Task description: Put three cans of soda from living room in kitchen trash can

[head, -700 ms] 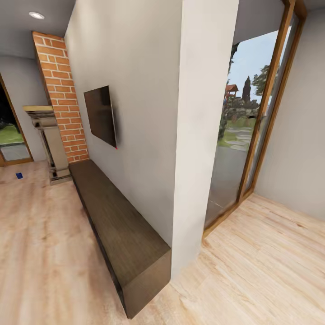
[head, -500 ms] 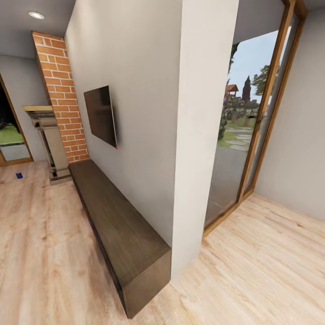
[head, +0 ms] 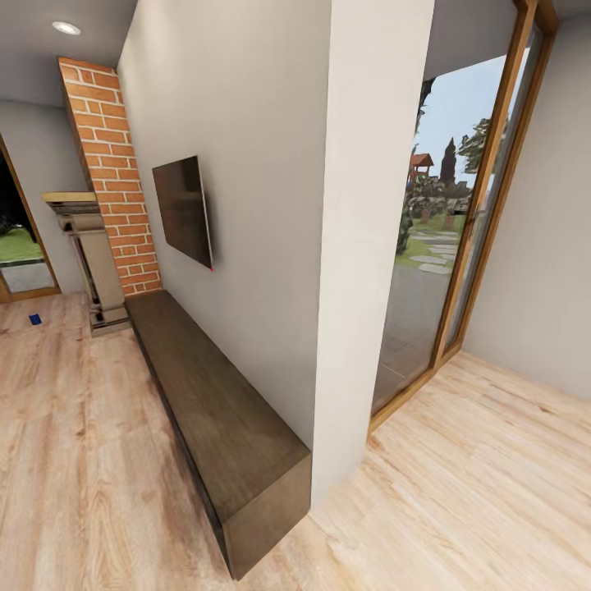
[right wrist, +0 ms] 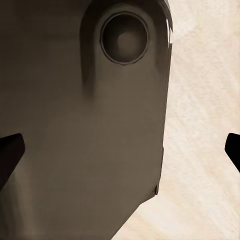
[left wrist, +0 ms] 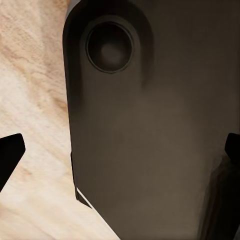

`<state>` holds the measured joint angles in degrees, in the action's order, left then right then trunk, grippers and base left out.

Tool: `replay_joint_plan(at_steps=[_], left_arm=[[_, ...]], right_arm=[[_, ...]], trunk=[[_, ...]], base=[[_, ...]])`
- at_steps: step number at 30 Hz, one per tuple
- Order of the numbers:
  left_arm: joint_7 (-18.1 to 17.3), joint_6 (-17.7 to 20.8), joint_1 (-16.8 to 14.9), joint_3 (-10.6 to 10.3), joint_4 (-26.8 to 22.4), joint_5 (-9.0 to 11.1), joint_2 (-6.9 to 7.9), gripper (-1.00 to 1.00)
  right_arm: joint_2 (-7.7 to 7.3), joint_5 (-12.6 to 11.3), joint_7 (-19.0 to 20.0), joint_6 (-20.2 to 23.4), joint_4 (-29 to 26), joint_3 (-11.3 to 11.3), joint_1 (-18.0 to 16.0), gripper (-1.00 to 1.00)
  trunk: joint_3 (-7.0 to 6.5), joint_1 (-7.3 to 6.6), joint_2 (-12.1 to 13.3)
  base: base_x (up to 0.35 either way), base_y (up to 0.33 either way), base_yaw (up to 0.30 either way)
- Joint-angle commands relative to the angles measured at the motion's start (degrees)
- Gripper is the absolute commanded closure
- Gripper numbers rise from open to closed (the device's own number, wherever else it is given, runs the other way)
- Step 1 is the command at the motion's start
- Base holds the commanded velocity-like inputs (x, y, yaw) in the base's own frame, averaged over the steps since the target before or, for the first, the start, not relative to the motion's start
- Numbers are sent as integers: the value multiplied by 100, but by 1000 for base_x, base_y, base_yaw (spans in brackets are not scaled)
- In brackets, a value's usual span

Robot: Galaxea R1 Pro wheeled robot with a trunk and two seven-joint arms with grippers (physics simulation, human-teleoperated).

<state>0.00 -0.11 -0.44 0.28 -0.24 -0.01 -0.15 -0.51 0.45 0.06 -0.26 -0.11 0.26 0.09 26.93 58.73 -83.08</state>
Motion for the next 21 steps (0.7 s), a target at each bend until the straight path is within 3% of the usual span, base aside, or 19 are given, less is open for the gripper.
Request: replay_joint_plan(at_steps=[1,8,21], left_arm=[[0,0,0,0,0,0,0,-100],[-114,5,-133,1,-7,0,-102,-100],[-256,-14,-226,-1,-11,1,-172,-100]], right_arm=[[0,0,0,0,0,0,0,-100],[83,-51,-9,21,-58,-4,0,-100],[162,-52,-11,76,-47,14,0,-100]], trunk=[[0,0,0],[1,0,0],[49,0,0]], base=[[0,0,0],[0,0,59],[0,0,229]])
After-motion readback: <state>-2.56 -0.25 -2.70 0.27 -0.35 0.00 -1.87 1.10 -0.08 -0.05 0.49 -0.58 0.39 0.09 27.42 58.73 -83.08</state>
